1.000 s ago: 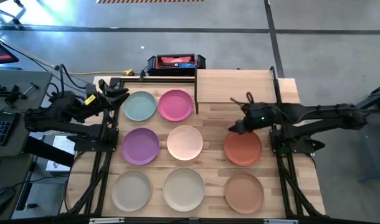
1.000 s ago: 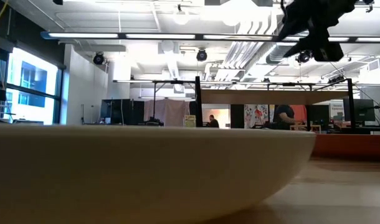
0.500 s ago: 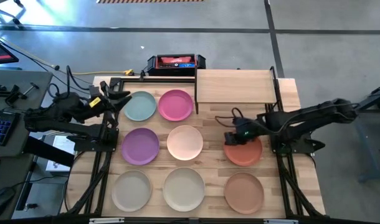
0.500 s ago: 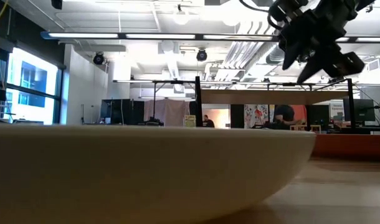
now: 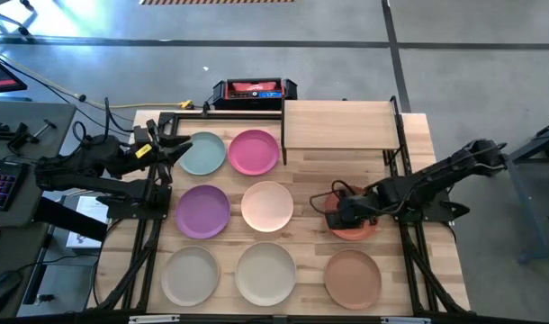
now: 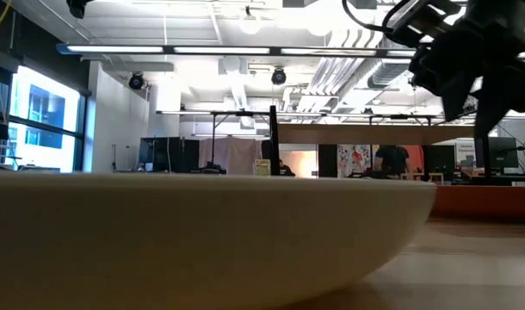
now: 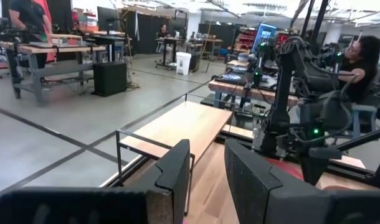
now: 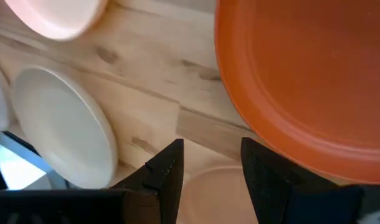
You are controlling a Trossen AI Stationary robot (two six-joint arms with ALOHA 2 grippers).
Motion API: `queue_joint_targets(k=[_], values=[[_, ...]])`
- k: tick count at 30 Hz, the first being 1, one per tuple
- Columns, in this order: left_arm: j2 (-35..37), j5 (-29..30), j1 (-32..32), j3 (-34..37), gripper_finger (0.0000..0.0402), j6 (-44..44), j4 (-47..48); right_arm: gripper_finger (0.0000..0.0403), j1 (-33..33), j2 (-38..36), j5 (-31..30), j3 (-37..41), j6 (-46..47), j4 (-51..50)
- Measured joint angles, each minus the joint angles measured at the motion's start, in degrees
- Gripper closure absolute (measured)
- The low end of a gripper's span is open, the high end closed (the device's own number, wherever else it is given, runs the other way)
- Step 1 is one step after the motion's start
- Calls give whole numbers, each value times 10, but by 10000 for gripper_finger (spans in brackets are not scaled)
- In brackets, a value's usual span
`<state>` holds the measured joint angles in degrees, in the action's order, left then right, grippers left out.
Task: Place and stack plates onto a shelf
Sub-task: Put the orange plate on the shelf
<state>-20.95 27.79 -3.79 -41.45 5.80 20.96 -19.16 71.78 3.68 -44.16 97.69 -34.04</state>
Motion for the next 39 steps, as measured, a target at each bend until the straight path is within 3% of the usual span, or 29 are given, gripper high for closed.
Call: queue_joint_targets(k=[6, 20, 39], values=[[0, 0, 0, 0, 312, 0, 11, 260, -18, 30, 0, 0, -7, 2], [0, 0, 0, 0, 312, 2, 18, 260, -19, 95, 3, 0, -172, 23], [0, 1, 0, 0, 312, 17, 18, 260, -19, 101, -34, 0, -273, 17]])
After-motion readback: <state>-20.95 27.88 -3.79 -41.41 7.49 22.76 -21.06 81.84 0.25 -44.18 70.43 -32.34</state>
